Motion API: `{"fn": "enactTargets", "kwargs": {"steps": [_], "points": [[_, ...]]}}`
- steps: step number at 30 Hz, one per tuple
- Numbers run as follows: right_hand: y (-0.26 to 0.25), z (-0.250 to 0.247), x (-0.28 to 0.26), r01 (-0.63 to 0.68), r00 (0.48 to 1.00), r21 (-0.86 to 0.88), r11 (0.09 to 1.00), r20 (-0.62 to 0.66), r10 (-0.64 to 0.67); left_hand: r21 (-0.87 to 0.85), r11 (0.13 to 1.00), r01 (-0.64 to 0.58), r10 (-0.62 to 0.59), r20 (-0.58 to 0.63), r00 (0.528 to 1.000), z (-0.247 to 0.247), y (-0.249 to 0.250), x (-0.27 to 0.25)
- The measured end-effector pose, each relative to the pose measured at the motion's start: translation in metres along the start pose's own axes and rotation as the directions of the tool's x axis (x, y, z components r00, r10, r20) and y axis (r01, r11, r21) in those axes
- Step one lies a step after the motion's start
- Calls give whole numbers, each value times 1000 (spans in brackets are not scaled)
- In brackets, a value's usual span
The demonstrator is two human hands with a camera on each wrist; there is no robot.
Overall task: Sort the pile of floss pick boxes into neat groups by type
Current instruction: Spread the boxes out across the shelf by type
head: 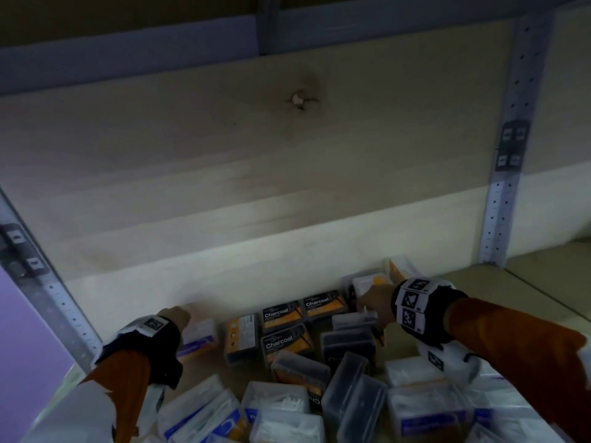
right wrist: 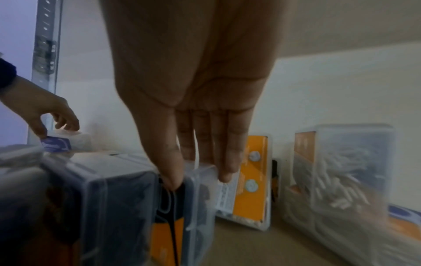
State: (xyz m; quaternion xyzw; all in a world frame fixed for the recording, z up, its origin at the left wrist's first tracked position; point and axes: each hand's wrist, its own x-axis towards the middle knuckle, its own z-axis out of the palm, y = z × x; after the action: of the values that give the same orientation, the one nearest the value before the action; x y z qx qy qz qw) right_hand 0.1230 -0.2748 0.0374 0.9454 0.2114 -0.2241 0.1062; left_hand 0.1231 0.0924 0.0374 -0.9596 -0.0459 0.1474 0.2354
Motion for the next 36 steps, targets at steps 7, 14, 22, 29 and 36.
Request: {"fn": "enactTargets", "kwargs": {"steps": [7, 14, 22, 29, 36], "points": [[2, 2, -21, 1, 998, 44, 999, -55, 2, 8, 1000, 10, -9, -30, 1000, -7, -14, -24], [14, 16, -65, 13, 998, 87, 996, -54, -8, 21, 999, -32, 34, -109, 993, -29, -16, -47], [19, 51, -140, -14, 998, 150, 989, -55, 23, 26, 987, -156, 158, -211, 965, -68, 16, -84], [26, 102, -190, 3, 998, 213, 977, -55, 9, 62, 947, -316, 320, -286, 903, -105, 74, -120], [24, 150, -219, 29, 998, 285, 958, -56, -13, 66, 896, -438, 437, -295, 850, -136, 151, -147]]}}
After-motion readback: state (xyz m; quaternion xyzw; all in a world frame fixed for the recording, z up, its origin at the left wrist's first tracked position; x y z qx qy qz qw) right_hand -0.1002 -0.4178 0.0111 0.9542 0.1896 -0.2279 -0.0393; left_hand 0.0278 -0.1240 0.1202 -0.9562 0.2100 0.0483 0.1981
